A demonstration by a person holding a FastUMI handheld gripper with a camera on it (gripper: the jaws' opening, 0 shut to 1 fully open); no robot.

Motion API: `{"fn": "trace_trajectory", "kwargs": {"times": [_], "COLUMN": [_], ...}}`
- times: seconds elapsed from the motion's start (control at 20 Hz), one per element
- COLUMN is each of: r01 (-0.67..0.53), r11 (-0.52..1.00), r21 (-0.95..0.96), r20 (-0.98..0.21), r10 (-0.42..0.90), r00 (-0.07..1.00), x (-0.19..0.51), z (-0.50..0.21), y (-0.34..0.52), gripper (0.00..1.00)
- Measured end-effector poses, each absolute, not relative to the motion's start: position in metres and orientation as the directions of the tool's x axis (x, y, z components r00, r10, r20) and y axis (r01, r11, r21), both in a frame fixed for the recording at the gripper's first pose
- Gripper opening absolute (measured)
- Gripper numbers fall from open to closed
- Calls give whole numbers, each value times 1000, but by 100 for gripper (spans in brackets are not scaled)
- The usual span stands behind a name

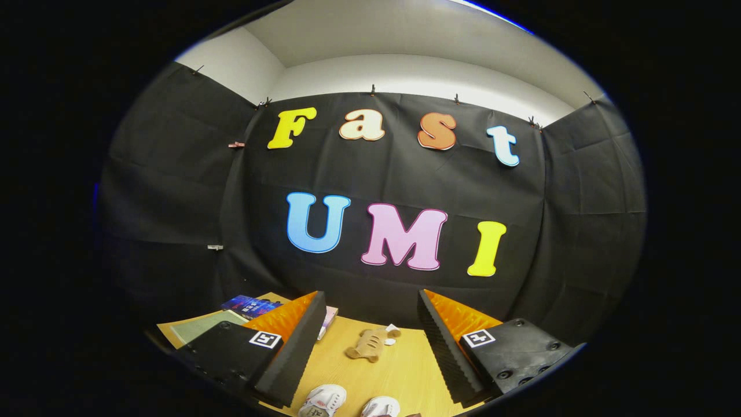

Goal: Open the storage box then place both shoes into the box .Put the left shoe in first, then the right shoe, with the right side of both shoes facing outward in a uniform manner.

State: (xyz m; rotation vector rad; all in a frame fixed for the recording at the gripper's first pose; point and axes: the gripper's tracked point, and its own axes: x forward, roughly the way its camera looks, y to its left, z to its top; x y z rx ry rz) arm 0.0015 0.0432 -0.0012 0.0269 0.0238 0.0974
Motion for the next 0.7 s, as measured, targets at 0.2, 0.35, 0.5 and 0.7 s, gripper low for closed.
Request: {"fn": "trace_trajectory", "kwargs": {"times": [0.2,0.35,0.5,0.7], "r01": [-230,-406,-492,-438], "r11": [969,876,726,485], "r21": [93,259,480,757], "r20": [-63,-142,-186,-166], "r10": [236,450,633,791], "r00": [970,882,752,589], "x": [3,0,-10,-19], "z": [-10,-31,-58,-101], "y": [79,129,177,228], "gripper": [97,98,99,98]}}
